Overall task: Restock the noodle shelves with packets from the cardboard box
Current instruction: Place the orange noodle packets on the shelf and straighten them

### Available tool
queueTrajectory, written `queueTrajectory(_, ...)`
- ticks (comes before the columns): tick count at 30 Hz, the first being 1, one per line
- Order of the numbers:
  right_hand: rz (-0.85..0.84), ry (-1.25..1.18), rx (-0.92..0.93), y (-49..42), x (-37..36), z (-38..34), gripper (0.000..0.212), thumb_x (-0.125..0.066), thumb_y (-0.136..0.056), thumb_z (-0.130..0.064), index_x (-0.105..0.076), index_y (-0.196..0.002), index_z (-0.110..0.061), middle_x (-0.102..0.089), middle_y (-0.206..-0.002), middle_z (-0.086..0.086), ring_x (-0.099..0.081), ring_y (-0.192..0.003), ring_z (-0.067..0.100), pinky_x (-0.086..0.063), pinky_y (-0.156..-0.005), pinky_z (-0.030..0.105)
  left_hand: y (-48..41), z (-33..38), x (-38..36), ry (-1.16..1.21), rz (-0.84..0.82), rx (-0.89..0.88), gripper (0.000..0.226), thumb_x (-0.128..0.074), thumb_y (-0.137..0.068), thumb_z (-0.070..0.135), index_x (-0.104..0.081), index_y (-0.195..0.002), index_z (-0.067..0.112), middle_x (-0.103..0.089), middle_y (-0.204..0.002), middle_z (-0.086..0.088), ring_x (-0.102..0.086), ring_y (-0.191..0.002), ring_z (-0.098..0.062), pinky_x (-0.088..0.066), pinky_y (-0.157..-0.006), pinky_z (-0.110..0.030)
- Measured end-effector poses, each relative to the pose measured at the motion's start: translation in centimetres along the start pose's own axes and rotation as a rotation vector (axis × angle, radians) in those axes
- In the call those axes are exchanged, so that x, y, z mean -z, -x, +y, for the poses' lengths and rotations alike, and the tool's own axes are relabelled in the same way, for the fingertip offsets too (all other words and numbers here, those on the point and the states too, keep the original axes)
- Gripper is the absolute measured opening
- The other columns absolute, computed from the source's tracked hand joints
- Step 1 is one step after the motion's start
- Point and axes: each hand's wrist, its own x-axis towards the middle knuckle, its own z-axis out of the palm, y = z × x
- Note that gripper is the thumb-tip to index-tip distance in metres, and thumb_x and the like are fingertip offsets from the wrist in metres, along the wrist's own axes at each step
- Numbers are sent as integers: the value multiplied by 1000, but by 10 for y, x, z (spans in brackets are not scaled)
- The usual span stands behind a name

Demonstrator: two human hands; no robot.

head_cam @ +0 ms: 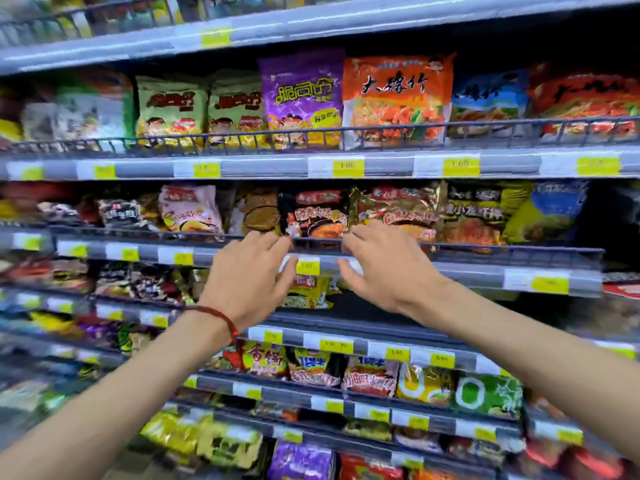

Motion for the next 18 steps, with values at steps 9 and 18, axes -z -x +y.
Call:
queueTrajectory(9, -116, -225, -60, -5, -54, -183, 35, -42, -98, -44, -61, -99, -14, -60, -96, 3, -54, -95, 25, -45, -74, 38, 162, -101, -9, -14, -213, 96, 30, -40, -99, 42, -61, -93, 21, -63, -86, 3, -61, -82, -23, -45, -60, -33)
queueTrajectory(18, -292, -355, -101, -24, -116, -390, 36, -40, -99, -43, -61, -104, -15, -62, -103, 5, -56, -98, 27, -50, -75, 39, 323, -235, -11, 4, -444, 263, 31, -39, -99, 43, -62, -105, 22, -66, -98, 1, -62, -95, -25, -48, -71, -36)
